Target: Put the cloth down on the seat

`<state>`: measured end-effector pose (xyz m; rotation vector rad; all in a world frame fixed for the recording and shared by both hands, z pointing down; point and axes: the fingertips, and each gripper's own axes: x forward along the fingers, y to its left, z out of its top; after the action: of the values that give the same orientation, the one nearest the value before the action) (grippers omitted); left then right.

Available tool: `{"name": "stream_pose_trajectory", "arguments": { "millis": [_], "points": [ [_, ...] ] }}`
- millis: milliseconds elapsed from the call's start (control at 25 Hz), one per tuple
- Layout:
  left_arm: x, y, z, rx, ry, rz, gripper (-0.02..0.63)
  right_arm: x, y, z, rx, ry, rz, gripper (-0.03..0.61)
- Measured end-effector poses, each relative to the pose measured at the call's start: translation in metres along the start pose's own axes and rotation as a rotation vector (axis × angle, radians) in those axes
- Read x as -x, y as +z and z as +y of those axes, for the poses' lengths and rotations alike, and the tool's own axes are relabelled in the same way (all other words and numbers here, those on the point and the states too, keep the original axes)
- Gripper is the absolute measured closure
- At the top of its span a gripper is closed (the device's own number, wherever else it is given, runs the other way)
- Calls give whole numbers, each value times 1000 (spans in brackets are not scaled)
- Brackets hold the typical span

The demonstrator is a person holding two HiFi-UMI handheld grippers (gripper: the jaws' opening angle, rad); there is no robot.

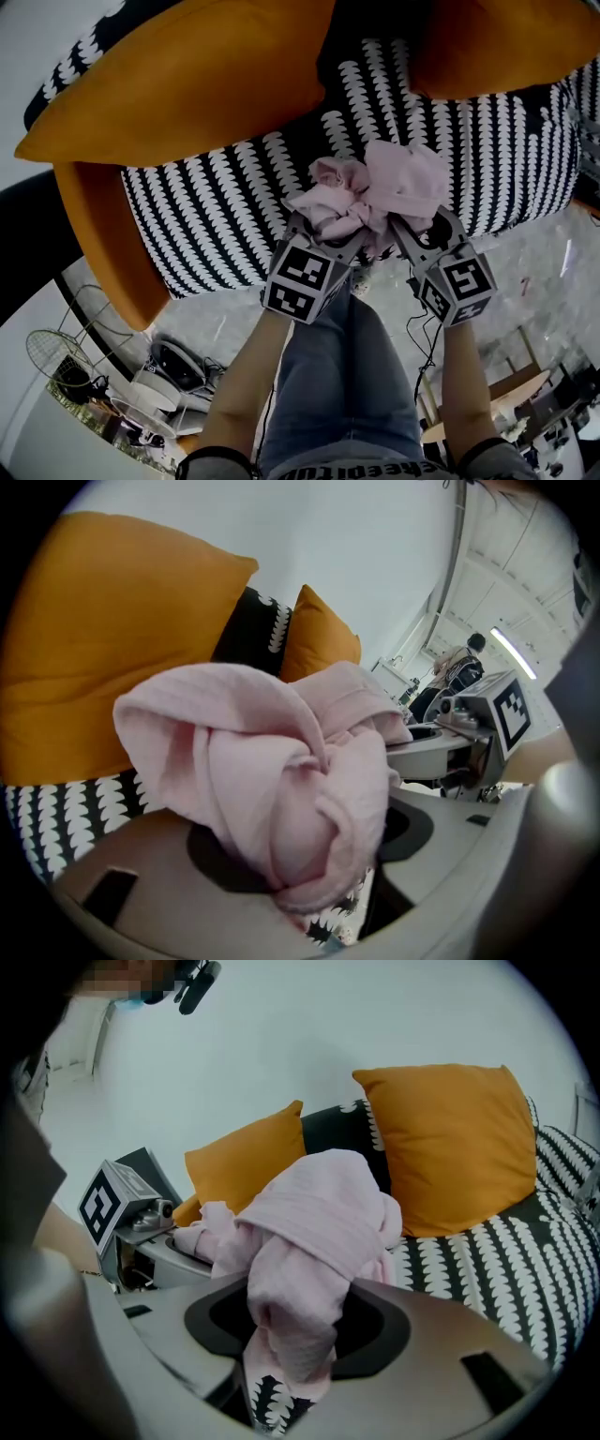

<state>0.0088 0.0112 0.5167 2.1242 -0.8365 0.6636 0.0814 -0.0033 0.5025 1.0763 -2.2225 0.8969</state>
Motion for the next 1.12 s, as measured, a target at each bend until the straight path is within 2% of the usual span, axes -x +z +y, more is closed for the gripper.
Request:
{"name": "stream_pose_trajectory", "arguments": {
  "millis": [160, 600, 960, 1120],
  "points": [
    [-12, -19, 20, 15, -4, 24, 324, -25, -17, -1, -15, -5, 32, 360],
    [-45, -40, 30, 46, -14, 64, 319, -45, -43, -25, -33, -29, 87, 359],
    [-52, -41, 38, 35, -1, 68, 311, -56, -47, -33, -44, -57, 97, 357],
    [-45, -31, 39, 32, -2, 58, 311, -55, -35, -30, -56, -57, 88, 356]
  ]
}}
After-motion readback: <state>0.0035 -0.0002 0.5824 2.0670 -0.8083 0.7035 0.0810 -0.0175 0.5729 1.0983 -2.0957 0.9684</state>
